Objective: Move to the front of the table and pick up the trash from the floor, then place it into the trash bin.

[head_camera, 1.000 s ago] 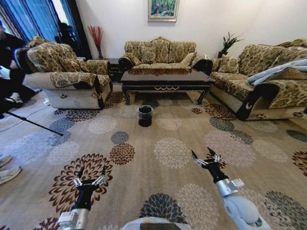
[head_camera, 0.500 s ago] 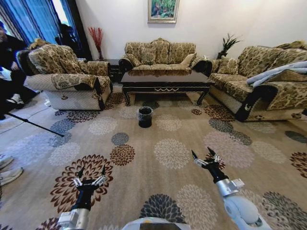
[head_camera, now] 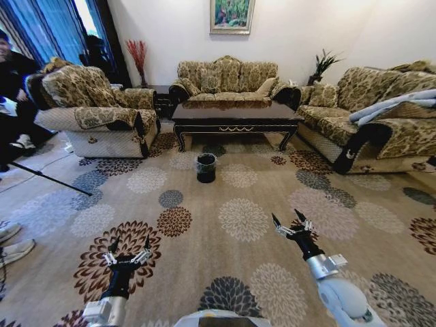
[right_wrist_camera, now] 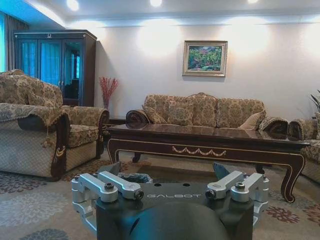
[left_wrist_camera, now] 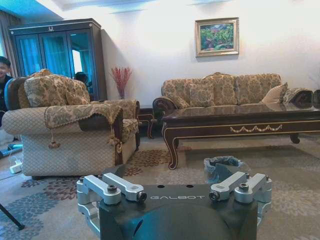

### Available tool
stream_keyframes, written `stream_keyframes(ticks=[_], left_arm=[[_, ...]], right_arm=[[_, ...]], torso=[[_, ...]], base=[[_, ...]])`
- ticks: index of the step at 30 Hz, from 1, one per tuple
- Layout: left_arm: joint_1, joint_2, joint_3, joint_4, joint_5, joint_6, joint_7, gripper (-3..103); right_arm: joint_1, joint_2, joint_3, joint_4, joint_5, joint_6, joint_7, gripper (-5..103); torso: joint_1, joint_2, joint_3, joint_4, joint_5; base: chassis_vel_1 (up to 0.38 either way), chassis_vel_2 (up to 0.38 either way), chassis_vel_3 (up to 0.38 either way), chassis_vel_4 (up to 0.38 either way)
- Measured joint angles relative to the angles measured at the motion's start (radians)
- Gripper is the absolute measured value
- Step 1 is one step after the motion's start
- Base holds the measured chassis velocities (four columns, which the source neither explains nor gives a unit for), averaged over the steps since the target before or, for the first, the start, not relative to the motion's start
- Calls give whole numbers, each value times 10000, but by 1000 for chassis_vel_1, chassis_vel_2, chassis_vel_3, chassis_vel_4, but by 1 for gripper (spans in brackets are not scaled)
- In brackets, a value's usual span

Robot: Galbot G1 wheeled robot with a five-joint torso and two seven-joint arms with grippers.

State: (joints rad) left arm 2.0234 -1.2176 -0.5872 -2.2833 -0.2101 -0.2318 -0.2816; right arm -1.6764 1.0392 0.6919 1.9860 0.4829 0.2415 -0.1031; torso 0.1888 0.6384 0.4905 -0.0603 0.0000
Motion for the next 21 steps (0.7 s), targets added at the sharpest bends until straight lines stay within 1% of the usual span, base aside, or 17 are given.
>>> stream_keyframes(ticks=[7, 9, 14, 17, 19, 21], left_arm=[[0, 0, 0, 0, 0, 0, 0, 100], [0, 0, 0, 0, 0, 0, 0, 100], [0, 0, 0, 0, 0, 0, 0, 100], [0, 0, 0, 0, 0, 0, 0, 100], [0, 1, 0, 0, 0, 0, 0, 100], [0, 0, 0, 0, 0, 0, 0, 100]], right_arm=[[1, 0, 0, 0, 0, 0, 0, 100], [0, 0, 0, 0, 0, 0, 0, 100], [0, 0, 0, 0, 0, 0, 0, 100], [0, 0, 0, 0, 0, 0, 0, 100], [0, 0, 0, 0, 0, 0, 0, 100], [0, 0, 0, 0, 0, 0, 0, 100]], torso=[[139, 336, 195, 0, 0], [151, 367, 214, 0, 0], [269, 630, 361, 0, 0], [297, 703, 406, 0, 0], [351, 848, 497, 0, 0], [362, 873, 511, 0, 0]], base=[[0, 0, 0, 0], [0, 0, 0, 0], [0, 0, 0, 0], [0, 0, 0, 0], [0, 0, 0, 0], [0, 0, 0, 0]])
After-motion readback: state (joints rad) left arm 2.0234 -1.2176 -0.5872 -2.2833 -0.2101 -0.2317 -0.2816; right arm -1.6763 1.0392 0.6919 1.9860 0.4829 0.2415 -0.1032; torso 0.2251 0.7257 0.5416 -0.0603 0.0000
